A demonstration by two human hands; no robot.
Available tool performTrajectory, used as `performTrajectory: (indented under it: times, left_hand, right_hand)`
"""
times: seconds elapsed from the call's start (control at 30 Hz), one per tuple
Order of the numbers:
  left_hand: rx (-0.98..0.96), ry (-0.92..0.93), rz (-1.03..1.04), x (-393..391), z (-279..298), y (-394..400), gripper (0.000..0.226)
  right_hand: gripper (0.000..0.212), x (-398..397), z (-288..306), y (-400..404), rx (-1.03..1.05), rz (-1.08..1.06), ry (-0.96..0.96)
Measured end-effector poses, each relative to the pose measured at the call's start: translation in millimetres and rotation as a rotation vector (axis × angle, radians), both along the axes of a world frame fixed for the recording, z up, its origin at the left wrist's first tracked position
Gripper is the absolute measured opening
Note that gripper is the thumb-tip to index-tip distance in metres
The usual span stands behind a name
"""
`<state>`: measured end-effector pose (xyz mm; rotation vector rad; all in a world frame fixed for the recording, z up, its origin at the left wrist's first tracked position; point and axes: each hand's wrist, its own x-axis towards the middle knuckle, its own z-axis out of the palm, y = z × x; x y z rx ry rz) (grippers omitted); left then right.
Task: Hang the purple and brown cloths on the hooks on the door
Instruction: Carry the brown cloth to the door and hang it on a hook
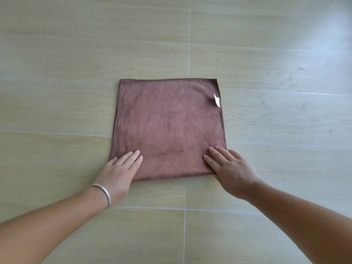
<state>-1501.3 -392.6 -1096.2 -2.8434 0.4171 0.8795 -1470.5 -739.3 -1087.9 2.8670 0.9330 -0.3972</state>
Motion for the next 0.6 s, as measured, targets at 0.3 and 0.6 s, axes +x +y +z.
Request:
performTrajectory:
  times: [0.3, 0.6]
  left_hand:
    - [-0.094, 0.215, 0.274, -109, 129, -12, 0.065]
    - [-0.058, 0.223, 0.347, -74, 353, -7, 0.038]
  right_hand:
    - [0.052, -126, 133, 0, -0.03, -0.216, 0.237]
    - [0.041, -105, 339, -3, -0.027, -0.292, 0.335]
